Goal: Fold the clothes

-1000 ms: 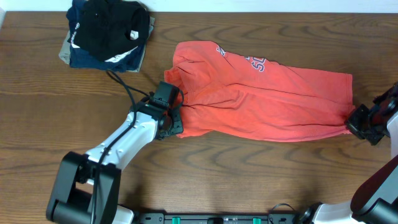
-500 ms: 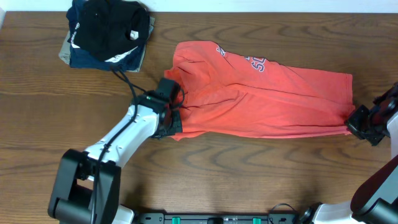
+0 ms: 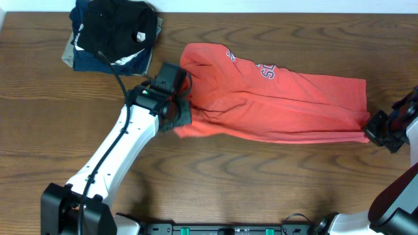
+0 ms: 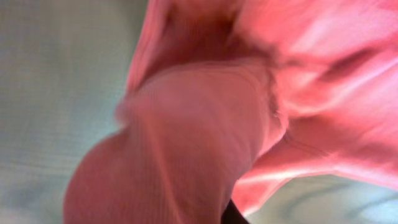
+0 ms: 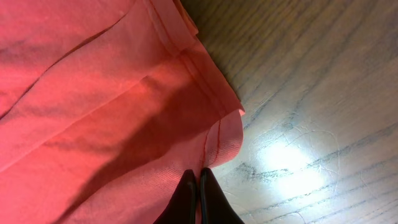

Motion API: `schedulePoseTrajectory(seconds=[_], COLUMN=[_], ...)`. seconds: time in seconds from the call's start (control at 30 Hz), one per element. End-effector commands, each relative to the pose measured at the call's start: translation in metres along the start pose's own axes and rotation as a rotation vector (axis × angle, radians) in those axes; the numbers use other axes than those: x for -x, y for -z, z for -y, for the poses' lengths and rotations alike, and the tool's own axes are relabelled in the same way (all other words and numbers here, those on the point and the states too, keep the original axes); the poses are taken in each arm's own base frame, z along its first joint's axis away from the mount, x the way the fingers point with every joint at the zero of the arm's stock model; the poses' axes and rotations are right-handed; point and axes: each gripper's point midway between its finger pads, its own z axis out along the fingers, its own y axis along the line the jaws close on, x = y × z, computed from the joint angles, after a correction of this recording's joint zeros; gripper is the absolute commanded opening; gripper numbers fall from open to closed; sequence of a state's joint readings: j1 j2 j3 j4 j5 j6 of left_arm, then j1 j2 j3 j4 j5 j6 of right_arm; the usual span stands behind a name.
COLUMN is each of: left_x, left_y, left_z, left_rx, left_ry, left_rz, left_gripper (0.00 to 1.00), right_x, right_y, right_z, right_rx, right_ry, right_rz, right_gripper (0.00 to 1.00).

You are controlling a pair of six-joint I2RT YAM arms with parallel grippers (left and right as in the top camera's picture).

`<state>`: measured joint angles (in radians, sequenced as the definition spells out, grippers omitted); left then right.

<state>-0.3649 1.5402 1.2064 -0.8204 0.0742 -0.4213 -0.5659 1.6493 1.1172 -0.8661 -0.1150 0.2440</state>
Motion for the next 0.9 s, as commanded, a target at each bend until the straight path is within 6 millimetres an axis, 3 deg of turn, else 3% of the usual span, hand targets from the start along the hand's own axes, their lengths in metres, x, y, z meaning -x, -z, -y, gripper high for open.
schedulePoseTrajectory(seconds=[0.0,0.1,0.27,0.4,0.63,0.87], left_x=[0.039,0.061,0.085,0.106,0.146,0.151], left_y=[0.017,0.017,-0.011,-0.029,-0.031,-0.061], left_z=[0.016,0.025,0.036,0.042,0.059,0.061], left_rx=[-0.046,-0.069,-0.073,-0.089,-0.149,-0.149], left_ry=[-0.049,-0.065,-0.188,-0.191,-0.188,-0.188], left_rz=[0.145,0.235,0.287,0.343,0.505,0.501], left_gripper=[0.06,0.06,0.06,0.06,0.06,0.06], right_x=[0.007,0.016,0.046,0.064,0.086,0.097], right_y=[0.004,0.005,0.008,0.01,0.002,-0.022], right_z=[-0.006,-0.015,-0.034,-0.045,-0.052,-0.067], right_rx=[0.007,0.054,0.096,0.108,0.124,0.134], right_ry=[0.027,0.035,0.078,0.089,0.11,0.175], right_rz=[0.025,0.059,0.188,0.269,0.34,0.363], right_gripper=[0.01,0.01,0.01,0.01,0.01,0.01])
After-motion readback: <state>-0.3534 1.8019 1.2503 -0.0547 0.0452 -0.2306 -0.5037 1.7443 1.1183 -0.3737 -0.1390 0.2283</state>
